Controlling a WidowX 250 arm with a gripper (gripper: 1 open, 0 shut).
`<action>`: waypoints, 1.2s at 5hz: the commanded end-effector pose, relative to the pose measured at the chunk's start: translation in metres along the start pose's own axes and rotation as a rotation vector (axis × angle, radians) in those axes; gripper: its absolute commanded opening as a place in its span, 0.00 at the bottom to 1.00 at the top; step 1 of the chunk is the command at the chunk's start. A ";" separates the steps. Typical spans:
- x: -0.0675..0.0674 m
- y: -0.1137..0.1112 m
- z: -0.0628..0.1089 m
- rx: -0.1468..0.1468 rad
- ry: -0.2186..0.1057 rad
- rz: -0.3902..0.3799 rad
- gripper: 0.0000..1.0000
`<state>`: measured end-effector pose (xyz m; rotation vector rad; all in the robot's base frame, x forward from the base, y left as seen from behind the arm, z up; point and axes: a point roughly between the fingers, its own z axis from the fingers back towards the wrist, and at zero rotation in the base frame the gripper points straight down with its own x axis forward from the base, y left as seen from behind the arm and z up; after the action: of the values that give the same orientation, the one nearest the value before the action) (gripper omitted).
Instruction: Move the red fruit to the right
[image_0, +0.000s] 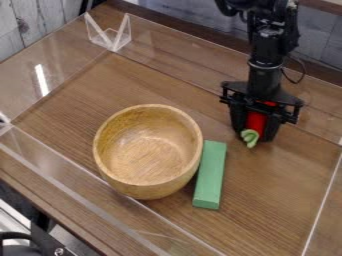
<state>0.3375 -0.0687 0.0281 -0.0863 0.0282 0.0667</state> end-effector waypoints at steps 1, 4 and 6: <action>0.010 -0.018 0.021 -0.009 -0.062 0.011 1.00; 0.007 -0.021 0.043 -0.031 -0.104 0.175 1.00; 0.008 0.009 0.068 -0.055 -0.119 0.115 1.00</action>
<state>0.3376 -0.0504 0.0669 -0.1177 -0.0035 0.2049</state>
